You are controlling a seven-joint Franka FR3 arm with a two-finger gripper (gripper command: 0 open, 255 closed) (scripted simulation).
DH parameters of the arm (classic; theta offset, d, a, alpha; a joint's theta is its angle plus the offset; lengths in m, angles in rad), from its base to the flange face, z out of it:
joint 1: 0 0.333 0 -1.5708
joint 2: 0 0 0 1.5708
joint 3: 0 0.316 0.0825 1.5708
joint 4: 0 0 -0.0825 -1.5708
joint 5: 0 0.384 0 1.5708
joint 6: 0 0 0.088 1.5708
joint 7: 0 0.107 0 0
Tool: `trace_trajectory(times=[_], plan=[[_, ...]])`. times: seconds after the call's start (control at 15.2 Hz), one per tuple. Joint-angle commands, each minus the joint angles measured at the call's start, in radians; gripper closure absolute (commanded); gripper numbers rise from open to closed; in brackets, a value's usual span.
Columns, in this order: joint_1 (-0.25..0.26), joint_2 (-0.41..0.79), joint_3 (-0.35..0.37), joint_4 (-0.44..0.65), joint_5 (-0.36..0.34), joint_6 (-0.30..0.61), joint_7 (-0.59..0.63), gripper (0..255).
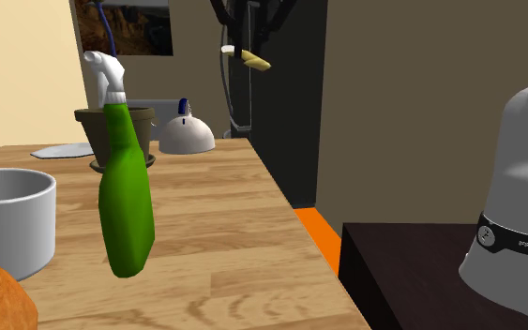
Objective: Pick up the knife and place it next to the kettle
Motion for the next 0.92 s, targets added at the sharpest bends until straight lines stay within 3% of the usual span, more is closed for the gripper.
trace_trajectory(times=[0.0,0.86], plan=[[-0.017,0.010,-0.030,-0.007,-0.008,0.017,-0.045,255],[-0.136,0.163,-0.192,0.104,-0.073,0.060,-0.299,255]])
